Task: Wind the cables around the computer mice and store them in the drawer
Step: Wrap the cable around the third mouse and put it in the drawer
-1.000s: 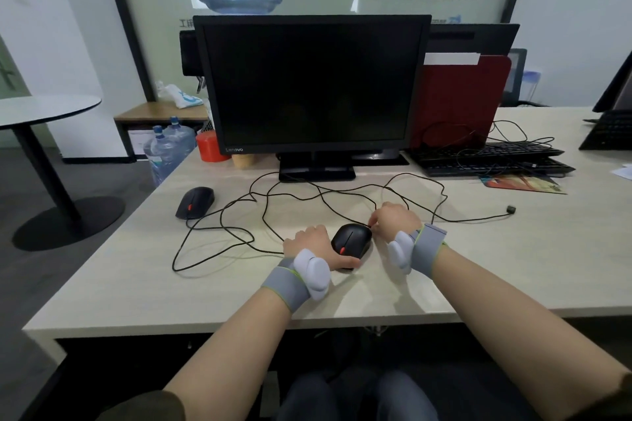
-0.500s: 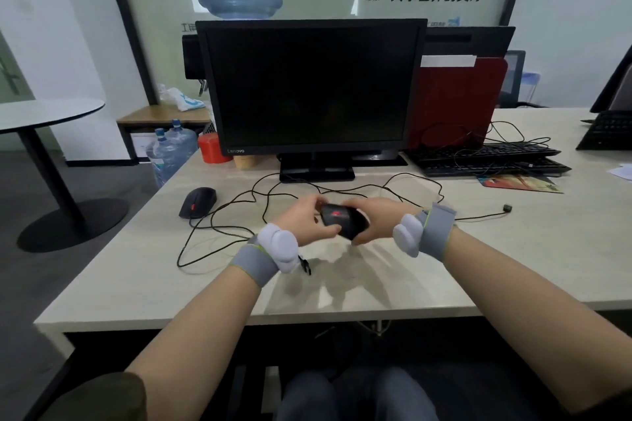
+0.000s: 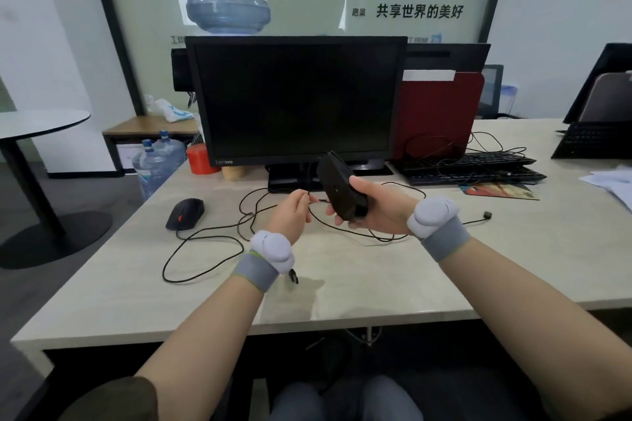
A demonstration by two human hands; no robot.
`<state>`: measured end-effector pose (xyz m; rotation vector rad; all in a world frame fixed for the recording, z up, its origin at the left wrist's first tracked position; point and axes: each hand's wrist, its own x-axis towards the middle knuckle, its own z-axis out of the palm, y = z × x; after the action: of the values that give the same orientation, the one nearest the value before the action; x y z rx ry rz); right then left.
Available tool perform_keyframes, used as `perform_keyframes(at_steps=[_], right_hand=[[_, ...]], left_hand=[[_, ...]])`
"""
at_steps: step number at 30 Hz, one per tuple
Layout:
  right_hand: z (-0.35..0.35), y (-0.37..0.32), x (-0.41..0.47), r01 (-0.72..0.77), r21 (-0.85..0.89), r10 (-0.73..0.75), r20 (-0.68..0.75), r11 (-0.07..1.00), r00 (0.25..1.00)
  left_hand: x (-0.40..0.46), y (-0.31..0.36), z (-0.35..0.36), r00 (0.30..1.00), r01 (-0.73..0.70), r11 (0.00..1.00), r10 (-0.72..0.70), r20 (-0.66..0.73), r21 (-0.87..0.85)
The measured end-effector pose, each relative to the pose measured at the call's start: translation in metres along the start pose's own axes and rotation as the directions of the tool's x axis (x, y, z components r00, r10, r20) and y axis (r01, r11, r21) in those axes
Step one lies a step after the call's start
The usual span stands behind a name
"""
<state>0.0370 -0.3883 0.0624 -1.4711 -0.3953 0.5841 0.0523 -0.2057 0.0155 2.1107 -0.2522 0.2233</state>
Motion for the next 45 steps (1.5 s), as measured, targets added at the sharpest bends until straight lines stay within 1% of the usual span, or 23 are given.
perform_keyframes(at_steps=[1, 2, 4, 7, 9, 13, 16, 20, 21, 22, 24, 25, 27, 28, 29, 31, 33, 35, 37, 40, 42, 43, 45], right_hand=[[0.004, -0.001, 0.002, 0.024, 0.027, -0.024, 0.003, 0.999, 1.000], [0.007, -0.001, 0.005, 0.050, 0.042, -0.049, -0.029, 0.998, 0.998], [0.011, -0.003, 0.012, 0.121, 0.036, -0.114, -0.170, 0.992, 0.979], [0.010, -0.004, 0.018, 0.154, -0.096, -0.180, -0.386, 0.983, 0.905], [0.007, 0.000, 0.020, 0.144, -0.108, -0.178, -0.459, 0.984, 0.870], [0.006, 0.011, 0.024, 0.200, 0.079, -0.148, -0.428, 0.977, 0.892], [0.004, 0.015, 0.028, 0.230, 0.103, -0.162, -0.441, 0.968, 0.882], [-0.007, 0.007, 0.026, 0.291, 0.208, -0.162, -0.481, 0.934, 0.862], [-0.010, 0.005, 0.024, 0.298, 0.185, -0.173, -0.495, 0.936, 0.851], [-0.014, 0.003, 0.023, 0.293, 0.123, -0.193, -0.510, 0.948, 0.838], [-0.022, -0.001, 0.018, 0.221, -0.117, -0.249, -0.530, 0.968, 0.810], [-0.026, -0.002, 0.015, 0.156, -0.270, -0.282, -0.532, 0.950, 0.798], [-0.032, -0.001, 0.011, 0.011, -0.553, -0.348, -0.509, 0.833, 0.787], [-0.034, 0.001, 0.011, -0.062, -0.649, -0.365, -0.501, 0.758, 0.785], [-0.035, 0.004, 0.011, -0.123, -0.706, -0.368, -0.501, 0.698, 0.783], [-0.032, 0.011, 0.012, -0.189, -0.757, -0.355, -0.492, 0.625, 0.795], [-0.026, 0.015, 0.014, -0.200, -0.800, -0.325, -0.439, 0.565, 0.838], [-0.018, 0.015, 0.014, -0.192, -0.835, -0.284, -0.378, 0.516, 0.881], [-0.011, 0.011, 0.013, -0.196, -0.857, -0.208, -0.326, 0.476, 0.922], [-0.005, 0.003, 0.009, -0.216, -0.870, -0.066, -0.273, 0.443, 0.960], [-0.001, -0.004, 0.005, -0.184, -0.891, -0.002, -0.203, 0.415, 0.979], [0.001, -0.007, 0.002, -0.151, -0.895, 0.027, -0.154, 0.420, 0.988], [0.008, -0.011, -0.002, -0.078, -0.879, 0.072, -0.049, 0.470, 0.996]], left_hand=[[0.000, 0.005, 0.006, 0.999, 0.007, 1.000, -0.008, 0.047, 0.020], [-0.001, 0.008, 0.012, 0.995, -0.002, 0.999, -0.004, 0.096, 0.054], [-0.002, 0.014, 0.022, 0.987, -0.033, 0.992, 0.014, 0.159, 0.118], [-0.003, 0.019, 0.028, 0.989, 0.017, 0.995, -0.032, 0.141, 0.101], [-0.003, 0.021, 0.029, 0.990, 0.036, 0.994, -0.050, 0.132, 0.105], [-0.004, 0.026, 0.031, 0.981, -0.014, 0.983, -0.022, 0.192, 0.185], [-0.005, 0.025, 0.036, 0.967, -0.001, 0.976, -0.055, 0.250, 0.219], [-0.008, 0.015, 0.034, 0.925, 0.034, 0.971, -0.121, 0.360, 0.239], [-0.009, 0.011, 0.030, 0.921, 0.023, 0.966, -0.121, 0.370, 0.258], [-0.009, 0.007, 0.025, 0.924, 0.005, 0.957, -0.116, 0.365, 0.291], [-0.007, 0.001, 0.013, 0.940, -0.036, 0.921, -0.101, 0.327, 0.388], [-0.006, 0.000, 0.007, 0.948, -0.060, 0.890, -0.091, 0.304, 0.451], [-0.003, 0.000, -0.007, 0.963, -0.130, 0.815, -0.031, 0.267, 0.565], [-0.002, 0.002, -0.013, 0.964, -0.172, 0.800, 0.017, 0.266, 0.575], [-0.001, 0.005, -0.019, 0.959, -0.217, 0.808, 0.071, 0.275, 0.548], [0.001, 0.013, -0.026, 0.936, -0.317, 0.840, 0.201, 0.290, 0.440], [0.004, 0.022, -0.031, 0.904, -0.417, 0.831, 0.338, 0.261, 0.369], [0.007, 0.032, -0.034, 0.876, -0.482, 0.798, 0.420, 0.240, 0.362], [0.011, 0.037, -0.036, 0.868, -0.495, 0.798, 0.434, 0.243, 0.343], [0.015, 0.038, -0.041, 0.894, -0.435, 0.871, 0.390, 0.219, 0.228], [0.019, 0.039, -0.046, 0.903, -0.414, 0.897, 0.382, 0.197, 0.158], [0.020, 0.039, -0.047, 0.904, -0.407, 0.901, 0.374, 0.207, 0.149], [0.024, 0.039, -0.050, 0.907, -0.344, 0.932, 0.298, 0.297, 0.116]])
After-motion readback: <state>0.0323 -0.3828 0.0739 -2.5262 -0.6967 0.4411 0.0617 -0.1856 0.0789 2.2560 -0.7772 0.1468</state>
